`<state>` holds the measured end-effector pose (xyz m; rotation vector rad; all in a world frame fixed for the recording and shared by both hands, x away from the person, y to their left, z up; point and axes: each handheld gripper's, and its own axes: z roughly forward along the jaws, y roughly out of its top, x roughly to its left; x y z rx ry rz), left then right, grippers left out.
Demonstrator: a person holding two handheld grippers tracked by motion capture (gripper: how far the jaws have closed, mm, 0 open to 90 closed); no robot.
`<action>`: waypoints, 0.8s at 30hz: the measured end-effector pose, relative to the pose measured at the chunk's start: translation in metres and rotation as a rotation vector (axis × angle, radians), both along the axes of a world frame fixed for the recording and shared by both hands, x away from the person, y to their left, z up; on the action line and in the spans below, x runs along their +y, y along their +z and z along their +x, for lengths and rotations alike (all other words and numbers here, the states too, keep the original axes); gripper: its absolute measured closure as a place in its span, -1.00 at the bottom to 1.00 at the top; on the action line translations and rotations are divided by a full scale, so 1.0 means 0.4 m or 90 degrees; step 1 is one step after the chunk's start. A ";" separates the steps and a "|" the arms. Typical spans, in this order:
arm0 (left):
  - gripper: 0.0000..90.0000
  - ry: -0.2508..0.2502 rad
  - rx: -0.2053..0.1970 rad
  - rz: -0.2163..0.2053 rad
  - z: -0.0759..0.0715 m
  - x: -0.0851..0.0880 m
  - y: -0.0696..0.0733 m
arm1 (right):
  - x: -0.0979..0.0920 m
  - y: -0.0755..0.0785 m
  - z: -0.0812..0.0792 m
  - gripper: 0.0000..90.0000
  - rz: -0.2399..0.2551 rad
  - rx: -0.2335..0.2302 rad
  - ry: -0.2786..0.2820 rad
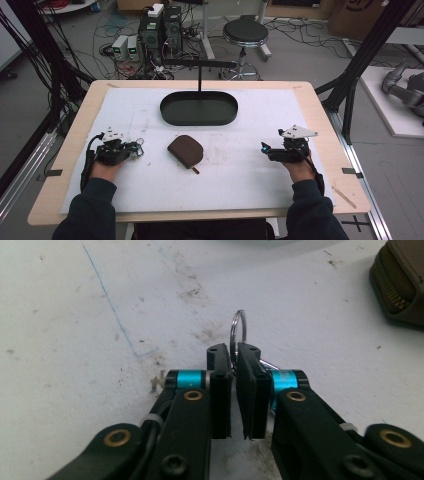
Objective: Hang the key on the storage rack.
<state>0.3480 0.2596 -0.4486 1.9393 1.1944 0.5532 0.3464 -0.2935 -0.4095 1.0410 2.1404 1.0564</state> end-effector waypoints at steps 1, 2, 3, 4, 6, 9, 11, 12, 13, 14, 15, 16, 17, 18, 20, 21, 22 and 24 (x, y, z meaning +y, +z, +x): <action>0.83 -0.003 0.003 0.001 0.004 -0.001 0.001 | 0.000 0.000 0.000 -0.57 0.000 0.000 0.002; 0.78 -0.008 -0.009 -0.004 0.009 -0.004 0.002 | 0.001 -0.001 0.001 -0.57 -0.002 0.000 0.002; 0.78 -0.008 -0.009 -0.004 0.009 -0.004 0.002 | 0.001 -0.001 0.001 -0.57 -0.002 0.000 0.002; 0.78 -0.013 -0.014 -0.003 0.012 -0.008 0.001 | 0.001 -0.001 0.001 -0.57 -0.002 0.001 0.002; 0.78 -0.022 -0.011 -0.001 0.017 -0.011 0.003 | 0.001 -0.001 0.001 -0.57 -0.002 0.002 0.002; 0.72 -0.034 -0.022 0.003 0.022 -0.019 0.008 | 0.001 -0.002 0.002 -0.57 -0.001 0.004 0.000; 0.72 -0.052 -0.023 0.026 0.031 -0.039 0.006 | 0.001 -0.002 0.001 -0.57 0.000 0.003 0.002; 0.72 -0.058 -0.019 0.033 0.035 -0.044 0.006 | 0.000 -0.002 0.002 -0.57 -0.001 0.001 0.003; 0.72 -0.058 -0.019 0.033 0.035 -0.044 0.006 | 0.000 -0.002 0.002 -0.57 -0.001 0.001 0.003; 0.72 -0.057 -0.017 0.038 0.037 -0.048 0.006 | 0.000 -0.002 0.002 -0.57 -0.001 0.002 0.002; 0.78 -0.054 -0.015 0.043 0.038 -0.051 0.007 | 0.001 -0.002 0.001 -0.57 0.000 0.003 0.003; 0.79 -0.053 -0.014 0.043 0.038 -0.051 0.007 | 0.000 -0.001 0.001 -0.57 -0.001 0.002 0.002; 0.80 -0.051 -0.012 0.042 0.037 -0.050 0.008 | 0.000 -0.002 0.002 -0.57 -0.001 0.001 0.002; 0.81 -0.048 -0.011 0.040 0.036 -0.049 0.009 | 0.000 -0.001 0.001 -0.57 -0.002 0.002 0.000; 0.78 -0.046 -0.008 0.042 0.034 -0.046 0.012 | -0.001 -0.001 0.002 -0.57 -0.001 0.003 0.001; 0.70 -0.046 -0.008 0.042 0.034 -0.046 0.012 | -0.001 -0.002 0.002 -0.57 0.000 0.003 0.002; 0.69 -0.043 -0.004 0.040 0.032 -0.044 0.015 | -0.001 -0.001 0.002 -0.57 -0.001 0.003 0.001; 0.68 -0.043 -0.003 0.042 0.030 -0.042 0.016 | -0.001 -0.002 0.002 -0.57 0.000 0.003 0.002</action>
